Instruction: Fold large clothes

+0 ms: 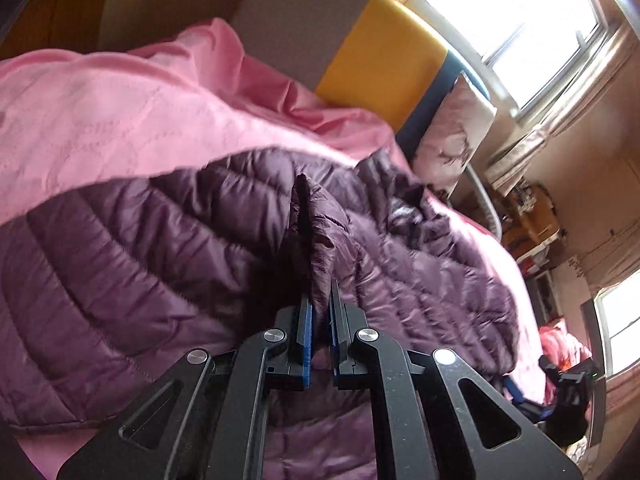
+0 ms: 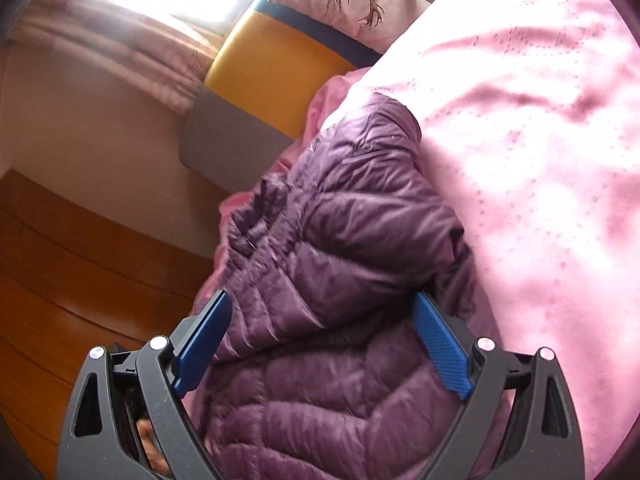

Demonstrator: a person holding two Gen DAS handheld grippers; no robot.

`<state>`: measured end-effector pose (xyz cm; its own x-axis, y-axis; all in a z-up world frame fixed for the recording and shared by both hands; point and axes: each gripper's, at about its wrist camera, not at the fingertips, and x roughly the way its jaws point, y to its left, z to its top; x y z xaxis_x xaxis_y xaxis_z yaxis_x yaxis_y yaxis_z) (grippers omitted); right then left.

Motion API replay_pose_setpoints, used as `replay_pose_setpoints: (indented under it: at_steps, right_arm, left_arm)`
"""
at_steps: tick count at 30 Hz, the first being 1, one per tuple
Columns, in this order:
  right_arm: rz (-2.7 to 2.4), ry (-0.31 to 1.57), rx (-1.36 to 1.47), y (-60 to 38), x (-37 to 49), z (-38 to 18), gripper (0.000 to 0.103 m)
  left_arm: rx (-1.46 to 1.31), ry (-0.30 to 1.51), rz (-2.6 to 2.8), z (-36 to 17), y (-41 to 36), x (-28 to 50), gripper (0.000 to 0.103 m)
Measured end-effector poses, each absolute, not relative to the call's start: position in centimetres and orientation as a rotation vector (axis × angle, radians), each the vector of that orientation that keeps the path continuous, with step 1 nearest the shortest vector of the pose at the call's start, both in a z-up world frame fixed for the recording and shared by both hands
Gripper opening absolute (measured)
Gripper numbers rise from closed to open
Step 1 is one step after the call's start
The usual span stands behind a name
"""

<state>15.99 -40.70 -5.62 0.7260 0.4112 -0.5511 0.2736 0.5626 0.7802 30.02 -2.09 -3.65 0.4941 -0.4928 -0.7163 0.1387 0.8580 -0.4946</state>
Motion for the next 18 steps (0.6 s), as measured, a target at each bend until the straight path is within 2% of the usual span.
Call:
replay_pose_setpoints:
  at_steps: [2, 8, 12, 18]
  right_arm:
    - [0.1, 0.81, 0.896, -40.1, 15.7, -4.0, 0.083]
    - [0.018, 0.813, 0.591, -37.9, 18.3, -0.4, 0.082]
    - [-0.103, 0.879, 0.405, -36.6, 22.4, -2.0, 0.077]
    - [-0.199, 0.993, 0.342, -36.1, 26.5, -7.9, 0.074]
  left_arm:
    - [-0.395, 0.997, -0.388, -4.7, -1.9, 29.8, 0.006]
    - [-0.373, 0.97, -0.372, -4.7, -2.1, 29.3, 0.006]
    - [-0.325, 0.946, -0.361, -4.2, -2.4, 28.9, 0.006]
    - [-0.254, 0.981, -0.328, -6.4, -2.9, 28.0, 0.006]
